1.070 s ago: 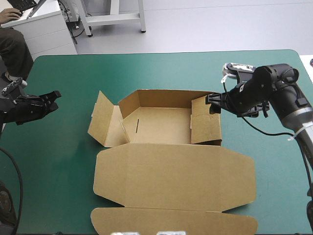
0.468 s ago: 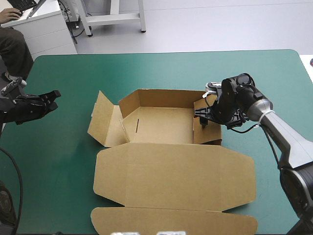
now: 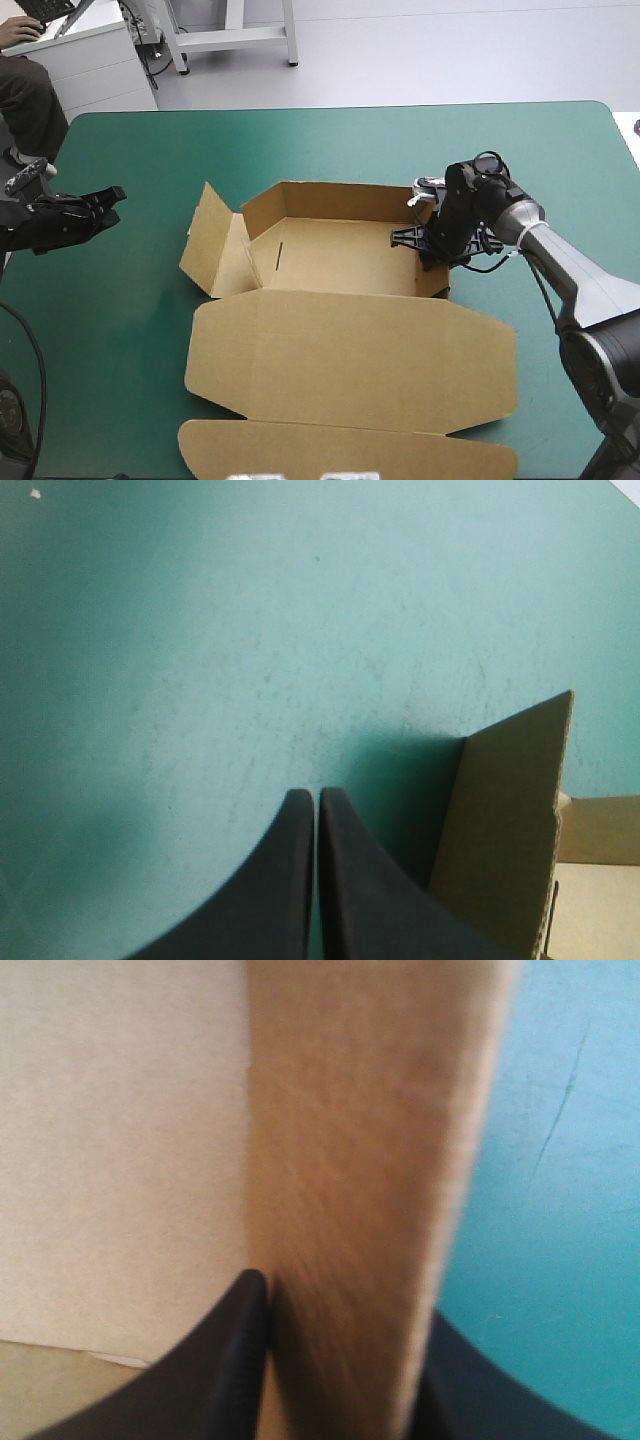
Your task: Fold the box
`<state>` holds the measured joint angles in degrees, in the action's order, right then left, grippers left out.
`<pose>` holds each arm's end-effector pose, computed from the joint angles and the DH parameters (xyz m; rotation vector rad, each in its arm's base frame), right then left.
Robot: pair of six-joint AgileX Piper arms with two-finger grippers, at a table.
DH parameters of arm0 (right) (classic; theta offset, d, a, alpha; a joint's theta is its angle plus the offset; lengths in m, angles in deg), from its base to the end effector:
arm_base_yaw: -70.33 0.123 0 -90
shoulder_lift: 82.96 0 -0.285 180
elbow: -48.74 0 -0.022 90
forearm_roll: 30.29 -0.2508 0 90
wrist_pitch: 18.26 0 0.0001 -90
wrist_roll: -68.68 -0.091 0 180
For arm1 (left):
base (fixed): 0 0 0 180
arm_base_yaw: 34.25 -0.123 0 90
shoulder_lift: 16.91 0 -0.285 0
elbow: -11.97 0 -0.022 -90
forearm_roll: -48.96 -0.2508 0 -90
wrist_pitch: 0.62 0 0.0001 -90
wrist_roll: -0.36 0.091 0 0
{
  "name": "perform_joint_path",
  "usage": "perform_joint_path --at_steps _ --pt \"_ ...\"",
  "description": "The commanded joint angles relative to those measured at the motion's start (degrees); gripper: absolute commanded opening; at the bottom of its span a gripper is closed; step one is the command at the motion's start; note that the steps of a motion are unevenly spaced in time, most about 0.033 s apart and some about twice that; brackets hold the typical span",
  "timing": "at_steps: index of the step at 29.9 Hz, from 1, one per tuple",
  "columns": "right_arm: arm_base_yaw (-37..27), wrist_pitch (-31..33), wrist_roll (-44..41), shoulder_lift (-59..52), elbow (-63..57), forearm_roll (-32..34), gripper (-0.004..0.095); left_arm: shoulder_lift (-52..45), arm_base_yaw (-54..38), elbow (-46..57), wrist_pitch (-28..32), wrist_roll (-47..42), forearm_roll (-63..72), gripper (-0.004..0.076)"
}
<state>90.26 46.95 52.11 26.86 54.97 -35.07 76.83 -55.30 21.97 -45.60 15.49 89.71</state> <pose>0.3391 0.1303 0.2646 -0.0462 2.9736 0.2032 0.3122 0.0751 0.3065 -0.5669 2.3298 -0.5478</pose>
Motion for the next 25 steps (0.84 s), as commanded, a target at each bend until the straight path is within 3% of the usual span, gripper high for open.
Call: perform_joint_path --at_steps 1,14,25 --pt "-0.13 -0.47 2.45 -2.43 1.95 -1.69 -0.0001 -2.03 -0.16 -1.41 0.26 2.85 2.61 0.0" --pt "-0.47 2.53 10.06 -9.2 13.21 -1.97 -0.0001 -2.03 -0.16 -1.41 1.2 12.28 1.07 0.0" --pt "-0.47 3.95 15.71 -20.72 17.49 -3.04 -0.0001 -2.03 -0.16 -1.41 3.6 12.07 -4.52 0.0"
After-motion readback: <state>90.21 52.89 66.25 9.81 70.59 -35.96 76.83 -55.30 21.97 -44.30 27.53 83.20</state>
